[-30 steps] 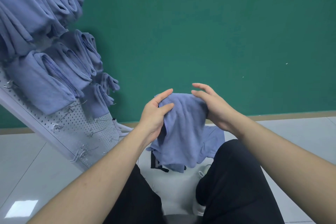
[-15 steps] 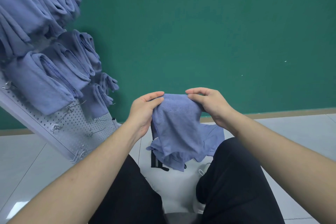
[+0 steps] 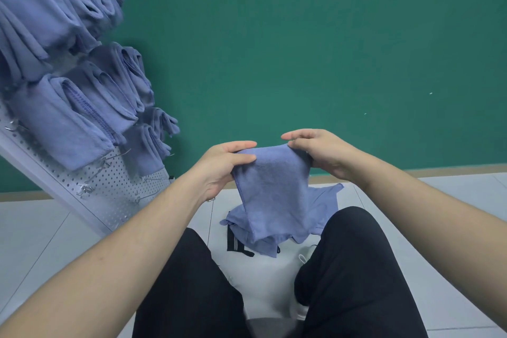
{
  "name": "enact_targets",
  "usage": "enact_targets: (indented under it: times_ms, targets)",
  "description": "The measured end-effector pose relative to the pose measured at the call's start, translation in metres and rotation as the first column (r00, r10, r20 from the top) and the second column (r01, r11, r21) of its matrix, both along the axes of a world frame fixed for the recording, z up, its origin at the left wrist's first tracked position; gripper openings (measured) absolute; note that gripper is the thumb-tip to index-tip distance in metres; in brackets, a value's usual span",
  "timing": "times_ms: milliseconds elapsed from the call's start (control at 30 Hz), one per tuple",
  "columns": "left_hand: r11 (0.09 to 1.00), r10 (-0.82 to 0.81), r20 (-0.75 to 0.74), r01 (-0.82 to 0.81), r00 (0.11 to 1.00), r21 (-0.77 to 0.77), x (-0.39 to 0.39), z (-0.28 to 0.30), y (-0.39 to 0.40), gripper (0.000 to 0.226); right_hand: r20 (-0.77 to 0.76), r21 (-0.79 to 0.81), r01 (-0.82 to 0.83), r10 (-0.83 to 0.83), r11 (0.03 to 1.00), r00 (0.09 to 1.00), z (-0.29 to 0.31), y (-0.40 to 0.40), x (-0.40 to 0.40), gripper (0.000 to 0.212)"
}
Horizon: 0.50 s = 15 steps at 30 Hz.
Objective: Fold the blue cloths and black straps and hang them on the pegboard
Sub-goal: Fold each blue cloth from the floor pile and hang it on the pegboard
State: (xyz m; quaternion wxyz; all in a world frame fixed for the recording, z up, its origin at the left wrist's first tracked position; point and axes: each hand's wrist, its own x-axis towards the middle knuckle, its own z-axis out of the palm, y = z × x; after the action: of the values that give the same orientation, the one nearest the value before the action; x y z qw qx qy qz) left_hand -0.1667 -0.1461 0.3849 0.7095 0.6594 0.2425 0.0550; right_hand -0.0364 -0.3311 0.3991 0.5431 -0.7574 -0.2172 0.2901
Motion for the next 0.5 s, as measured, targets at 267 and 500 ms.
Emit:
enact_targets:
  times_ms: [267, 500]
  targets:
    - [0.956, -0.036, -0.053, 0.050, 0.998, 0.290, 0.001, -0.003, 0.006, 0.029, 0.100, -0.073, -0.019, 0.026, 0.997, 0.995, 0.004, -0.002, 0.001, 0.018]
    - [0.929, -0.109, -0.098, 0.136, 0.989, 0.345, 0.000, 0.008, 0.005, 0.039, 0.017, -0.218, -0.215, 0.224, 0.952, 0.974, 0.013, -0.005, 0.004, 0.029]
